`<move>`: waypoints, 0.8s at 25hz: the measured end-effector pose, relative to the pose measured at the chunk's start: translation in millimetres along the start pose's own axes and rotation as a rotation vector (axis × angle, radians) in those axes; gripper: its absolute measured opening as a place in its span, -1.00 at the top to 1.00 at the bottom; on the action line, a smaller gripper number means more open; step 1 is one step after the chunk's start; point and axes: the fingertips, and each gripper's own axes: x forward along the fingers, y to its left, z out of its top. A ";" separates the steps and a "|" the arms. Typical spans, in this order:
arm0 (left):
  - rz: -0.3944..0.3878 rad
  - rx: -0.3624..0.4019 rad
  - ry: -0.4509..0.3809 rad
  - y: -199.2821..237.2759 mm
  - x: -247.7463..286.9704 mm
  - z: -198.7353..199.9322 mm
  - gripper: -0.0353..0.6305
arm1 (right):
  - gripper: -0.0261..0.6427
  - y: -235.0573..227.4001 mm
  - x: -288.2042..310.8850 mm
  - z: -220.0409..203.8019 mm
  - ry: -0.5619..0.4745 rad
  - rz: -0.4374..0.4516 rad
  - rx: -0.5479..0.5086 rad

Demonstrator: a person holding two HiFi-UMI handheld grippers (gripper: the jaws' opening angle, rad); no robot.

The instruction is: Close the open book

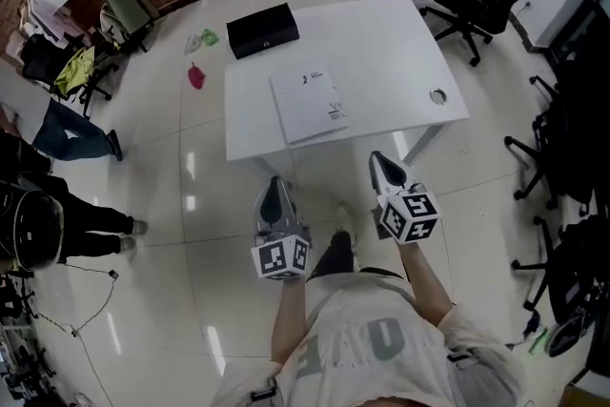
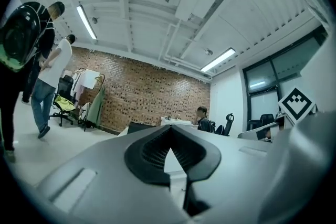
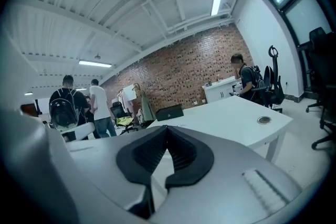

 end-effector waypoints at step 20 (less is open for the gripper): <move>-0.116 0.079 -0.031 -60.2 -69.2 27.0 0.84 | 0.91 2.5 -164.9 17.3 -0.211 -0.015 0.141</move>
